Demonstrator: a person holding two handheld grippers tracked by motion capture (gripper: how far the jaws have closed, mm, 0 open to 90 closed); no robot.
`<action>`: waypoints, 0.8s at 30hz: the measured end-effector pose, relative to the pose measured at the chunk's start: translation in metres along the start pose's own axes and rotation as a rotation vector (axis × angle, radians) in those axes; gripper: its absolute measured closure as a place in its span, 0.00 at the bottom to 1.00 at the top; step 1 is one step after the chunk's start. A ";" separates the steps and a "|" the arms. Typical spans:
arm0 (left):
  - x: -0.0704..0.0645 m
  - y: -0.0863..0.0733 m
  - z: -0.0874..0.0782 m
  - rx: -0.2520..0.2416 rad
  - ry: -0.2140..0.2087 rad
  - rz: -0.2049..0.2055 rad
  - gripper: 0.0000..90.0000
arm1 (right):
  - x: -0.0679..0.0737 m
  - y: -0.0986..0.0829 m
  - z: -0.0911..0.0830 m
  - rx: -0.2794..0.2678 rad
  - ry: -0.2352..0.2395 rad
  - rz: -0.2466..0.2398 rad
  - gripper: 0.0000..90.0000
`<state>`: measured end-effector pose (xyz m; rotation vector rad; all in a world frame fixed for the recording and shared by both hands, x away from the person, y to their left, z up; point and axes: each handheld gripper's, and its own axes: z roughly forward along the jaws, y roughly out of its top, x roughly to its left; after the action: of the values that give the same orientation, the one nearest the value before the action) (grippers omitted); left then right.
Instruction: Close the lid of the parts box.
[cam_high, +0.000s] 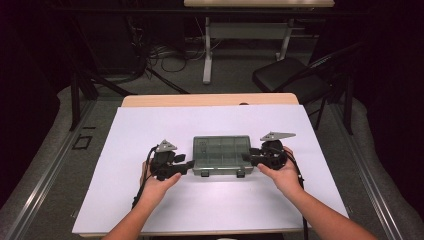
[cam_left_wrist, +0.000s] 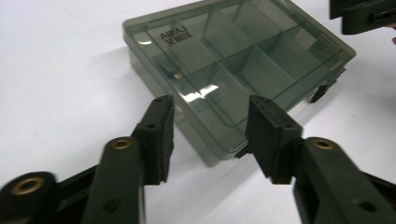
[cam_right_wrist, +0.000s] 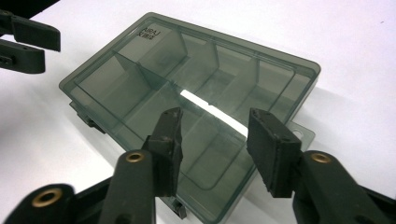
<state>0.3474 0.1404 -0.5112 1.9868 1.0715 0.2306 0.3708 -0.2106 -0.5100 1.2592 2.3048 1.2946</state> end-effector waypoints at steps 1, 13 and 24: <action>0.002 -0.001 -0.003 0.002 0.000 0.008 0.53 | 0.000 -0.001 -0.002 -0.015 0.004 0.001 0.59; 0.023 -0.013 -0.029 -0.026 0.059 0.008 0.41 | -0.003 -0.014 -0.027 -0.054 -0.086 -0.024 0.30; 0.038 -0.024 -0.039 -0.056 0.087 -0.046 0.23 | -0.004 -0.030 -0.043 -0.085 -0.150 -0.018 0.14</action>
<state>0.3361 0.1989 -0.5128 1.9150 1.1522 0.3212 0.3330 -0.2471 -0.5086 1.2586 2.1308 1.2341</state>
